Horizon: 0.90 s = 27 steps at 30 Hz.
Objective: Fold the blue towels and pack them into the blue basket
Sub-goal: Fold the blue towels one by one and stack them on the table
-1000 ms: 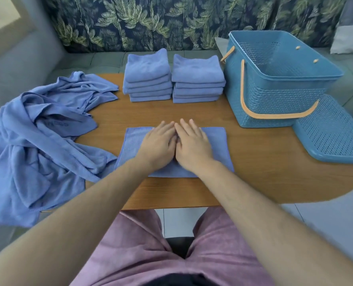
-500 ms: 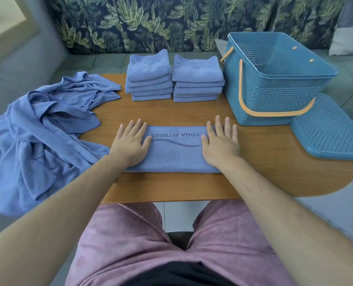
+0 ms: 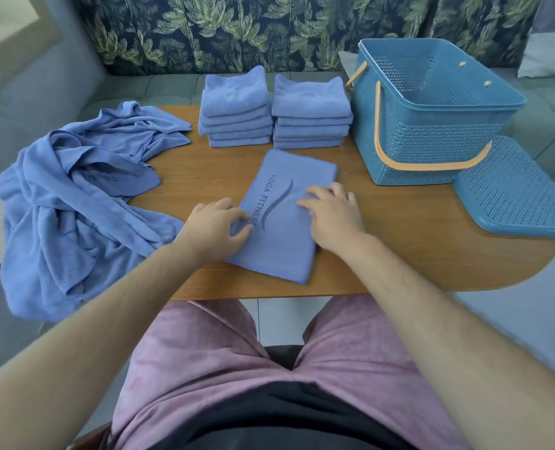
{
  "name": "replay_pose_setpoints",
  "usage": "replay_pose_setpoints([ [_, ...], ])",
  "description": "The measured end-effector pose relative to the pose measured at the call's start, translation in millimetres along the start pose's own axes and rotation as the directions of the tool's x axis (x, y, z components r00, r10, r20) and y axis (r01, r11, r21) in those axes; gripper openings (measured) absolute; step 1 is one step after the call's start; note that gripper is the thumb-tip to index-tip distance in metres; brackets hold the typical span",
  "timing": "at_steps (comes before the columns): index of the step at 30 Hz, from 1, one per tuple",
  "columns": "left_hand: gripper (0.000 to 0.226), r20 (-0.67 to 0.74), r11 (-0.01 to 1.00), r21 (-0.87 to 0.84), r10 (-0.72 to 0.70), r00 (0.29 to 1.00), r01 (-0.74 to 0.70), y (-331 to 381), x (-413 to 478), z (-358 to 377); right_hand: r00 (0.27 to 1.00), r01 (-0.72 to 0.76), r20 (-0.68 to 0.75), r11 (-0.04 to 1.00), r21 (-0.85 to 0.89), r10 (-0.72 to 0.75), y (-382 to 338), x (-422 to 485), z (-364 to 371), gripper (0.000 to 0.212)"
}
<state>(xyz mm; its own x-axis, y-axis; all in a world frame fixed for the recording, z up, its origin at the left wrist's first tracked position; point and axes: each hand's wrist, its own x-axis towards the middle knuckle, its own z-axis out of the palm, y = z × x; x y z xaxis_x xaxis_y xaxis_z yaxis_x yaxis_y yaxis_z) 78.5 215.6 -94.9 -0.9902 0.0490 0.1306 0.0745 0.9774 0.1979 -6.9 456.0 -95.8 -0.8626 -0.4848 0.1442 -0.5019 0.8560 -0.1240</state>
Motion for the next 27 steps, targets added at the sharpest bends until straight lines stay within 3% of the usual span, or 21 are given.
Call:
replay_pose_setpoints([
  [4, 0.04, -0.128, 0.973, -0.17, 0.133, 0.983, -0.154, 10, -31, 10, 0.974, 0.222, -0.047, 0.901, 0.373, -0.22, 16, -36, -7, 0.02],
  [8, 0.024, -0.116, 0.911, -0.265, 0.294, 0.949, -0.315, 11, -51, 2, 0.947, 0.302, -0.043, 0.835, 0.461, -0.319, 22, -82, -11, 0.016],
  [10, 0.032, -0.084, 0.886, -0.295, 0.349, 0.933, -0.358, 10, -62, -4, 0.93, 0.337, -0.033, 0.816, 0.47, -0.365, 28, -98, -15, 0.024],
  [13, 0.052, -0.019, 0.889, -0.198, 0.418, 0.908, -0.413, 8, -75, -1, 0.907, 0.376, 0.008, 0.816, 0.439, -0.422, 38, -111, -14, 0.049],
  [16, 0.055, 0.009, 0.905, -0.114, 0.413, 0.911, -0.41, 7, -81, 5, 0.914, 0.376, -0.028, 0.821, 0.43, -0.404, 42, -115, -8, 0.049],
  [20, 0.028, -0.084, 0.881, -0.127, 0.448, 0.89, -0.455, 10, -92, 6, 0.926, 0.365, -0.095, 0.798, 0.48, -0.366, 39, -126, -9, 0.032],
  [22, 0.024, -0.097, 0.881, -0.153, 0.438, 0.894, -0.448, 14, -97, 1, 0.941, 0.325, -0.1, 0.783, 0.531, -0.323, 36, -130, -15, 0.027],
  [24, 0.027, -0.1, 0.875, -0.259, 0.397, 0.912, -0.409, 20, -99, -9, 0.961, 0.259, -0.086, 0.749, 0.61, -0.262, 32, -131, -25, 0.019],
  [27, 0.019, -0.06, 0.8, -0.567, 0.196, 0.979, -0.195, 30, -97, -25, 0.983, 0.164, -0.063, 0.682, 0.712, -0.171, 28, -122, -39, 0.014],
])
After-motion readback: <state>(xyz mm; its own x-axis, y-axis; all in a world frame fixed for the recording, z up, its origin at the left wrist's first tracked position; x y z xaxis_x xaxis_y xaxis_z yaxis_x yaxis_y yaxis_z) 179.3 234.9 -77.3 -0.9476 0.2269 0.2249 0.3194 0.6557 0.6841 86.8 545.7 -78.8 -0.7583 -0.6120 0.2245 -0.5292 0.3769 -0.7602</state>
